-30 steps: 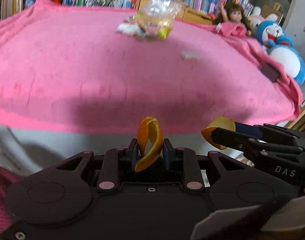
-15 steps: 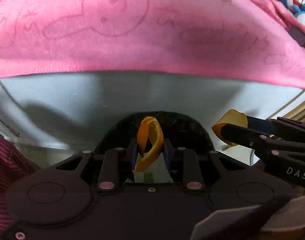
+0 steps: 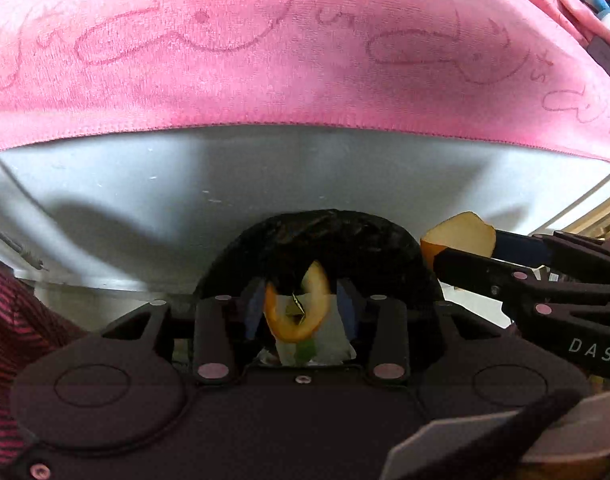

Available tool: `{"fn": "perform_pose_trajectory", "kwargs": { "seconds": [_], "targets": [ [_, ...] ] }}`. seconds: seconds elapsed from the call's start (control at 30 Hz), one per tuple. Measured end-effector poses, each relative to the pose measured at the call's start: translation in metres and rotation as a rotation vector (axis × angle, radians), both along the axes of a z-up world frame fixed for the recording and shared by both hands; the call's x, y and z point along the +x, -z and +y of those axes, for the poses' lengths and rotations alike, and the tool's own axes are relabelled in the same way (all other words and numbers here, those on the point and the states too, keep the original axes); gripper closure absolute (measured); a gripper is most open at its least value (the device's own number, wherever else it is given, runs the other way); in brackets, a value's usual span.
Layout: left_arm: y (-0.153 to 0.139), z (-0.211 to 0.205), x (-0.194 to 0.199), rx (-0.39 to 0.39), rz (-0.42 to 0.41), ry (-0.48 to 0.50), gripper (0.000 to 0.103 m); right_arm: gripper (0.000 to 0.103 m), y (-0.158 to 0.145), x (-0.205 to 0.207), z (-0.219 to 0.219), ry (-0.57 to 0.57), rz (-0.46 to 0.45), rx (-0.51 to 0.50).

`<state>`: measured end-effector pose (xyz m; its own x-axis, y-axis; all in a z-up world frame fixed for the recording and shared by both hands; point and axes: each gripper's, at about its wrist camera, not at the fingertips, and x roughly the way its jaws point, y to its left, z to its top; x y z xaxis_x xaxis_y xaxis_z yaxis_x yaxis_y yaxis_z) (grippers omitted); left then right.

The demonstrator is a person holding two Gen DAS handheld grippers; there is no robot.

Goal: Collect trash
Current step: 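Open both grippers to drop the peels into the bin, then move both open grippers back over the towel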

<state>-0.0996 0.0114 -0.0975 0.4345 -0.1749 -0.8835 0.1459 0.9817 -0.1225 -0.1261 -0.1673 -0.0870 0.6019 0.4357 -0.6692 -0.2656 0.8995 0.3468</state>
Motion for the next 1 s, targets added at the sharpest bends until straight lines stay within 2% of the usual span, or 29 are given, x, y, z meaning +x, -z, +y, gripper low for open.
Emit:
{"fn": "perform_pose_trajectory", "kwargs": {
  "seconds": [0.37,0.6,0.8,1.0],
  "targets": [
    [-0.016,0.001,-0.003,0.019,-0.053,-0.007,0.051,0.029,-0.002,0.001,-0.001,-0.002,-0.005,0.0],
    [-0.034,0.005,-0.006,0.018,-0.094,-0.014,0.05,0.027,-0.009,0.002,-0.003,0.0,-0.032,-0.006],
    [-0.066,0.007,-0.008,-0.012,-0.181,0.0,0.05,0.027,-0.04,0.005,-0.012,0.004,-0.124,-0.022],
    [-0.112,0.012,-0.008,-0.072,-0.315,-0.003,0.049,0.027,-0.087,0.011,-0.023,0.021,-0.275,-0.031]
  ]
}}
